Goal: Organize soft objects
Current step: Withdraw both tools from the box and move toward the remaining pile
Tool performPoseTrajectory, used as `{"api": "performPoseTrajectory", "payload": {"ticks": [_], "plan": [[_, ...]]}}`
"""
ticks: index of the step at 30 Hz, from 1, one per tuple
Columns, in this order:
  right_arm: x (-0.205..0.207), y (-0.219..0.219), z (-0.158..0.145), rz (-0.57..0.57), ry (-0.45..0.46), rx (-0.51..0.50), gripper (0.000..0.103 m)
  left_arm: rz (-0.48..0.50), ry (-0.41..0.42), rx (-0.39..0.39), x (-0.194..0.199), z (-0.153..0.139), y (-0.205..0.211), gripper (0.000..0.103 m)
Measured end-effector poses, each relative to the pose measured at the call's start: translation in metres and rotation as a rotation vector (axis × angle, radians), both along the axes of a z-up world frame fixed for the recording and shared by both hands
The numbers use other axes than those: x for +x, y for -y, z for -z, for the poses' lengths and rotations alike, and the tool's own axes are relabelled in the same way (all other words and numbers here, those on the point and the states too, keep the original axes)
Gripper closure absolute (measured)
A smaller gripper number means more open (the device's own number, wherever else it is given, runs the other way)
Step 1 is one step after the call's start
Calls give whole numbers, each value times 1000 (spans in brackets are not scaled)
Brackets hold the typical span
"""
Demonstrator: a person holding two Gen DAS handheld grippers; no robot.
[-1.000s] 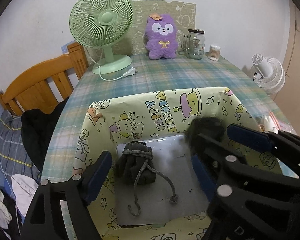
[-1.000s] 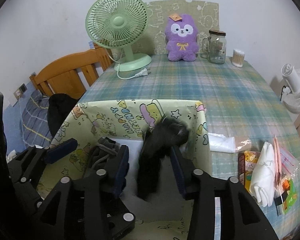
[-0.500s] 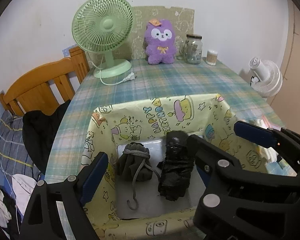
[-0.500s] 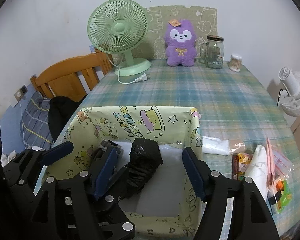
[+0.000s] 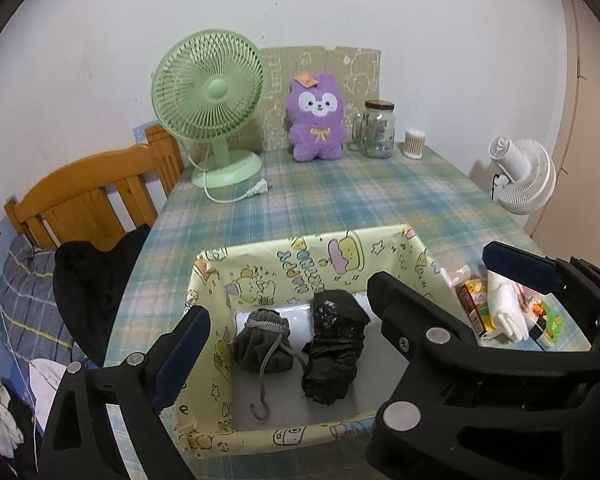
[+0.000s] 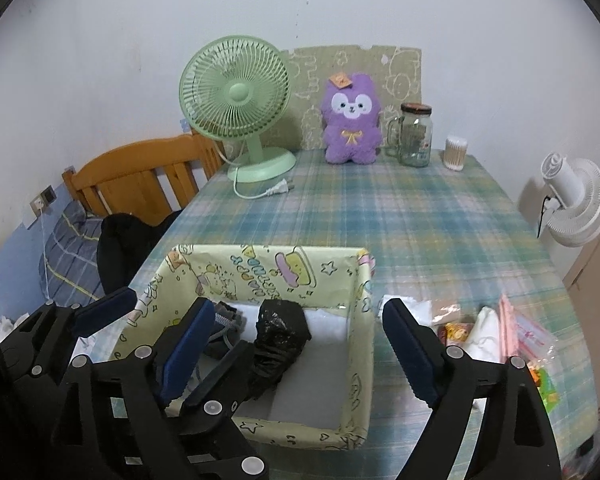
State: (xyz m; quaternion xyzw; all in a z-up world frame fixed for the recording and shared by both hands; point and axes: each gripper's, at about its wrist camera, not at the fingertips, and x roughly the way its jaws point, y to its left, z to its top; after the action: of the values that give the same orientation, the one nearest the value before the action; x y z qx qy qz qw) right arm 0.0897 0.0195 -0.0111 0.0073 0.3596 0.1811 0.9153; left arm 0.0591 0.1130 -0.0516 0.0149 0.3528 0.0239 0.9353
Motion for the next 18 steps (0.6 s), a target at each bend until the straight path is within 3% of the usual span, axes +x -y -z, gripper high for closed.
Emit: {"api": "performPoseTrajectory", "payload": {"ticks": [18], "plan": [[-26, 35, -31, 54, 87, 13, 8, 8, 92, -9, -22, -29, 30, 4]]}}
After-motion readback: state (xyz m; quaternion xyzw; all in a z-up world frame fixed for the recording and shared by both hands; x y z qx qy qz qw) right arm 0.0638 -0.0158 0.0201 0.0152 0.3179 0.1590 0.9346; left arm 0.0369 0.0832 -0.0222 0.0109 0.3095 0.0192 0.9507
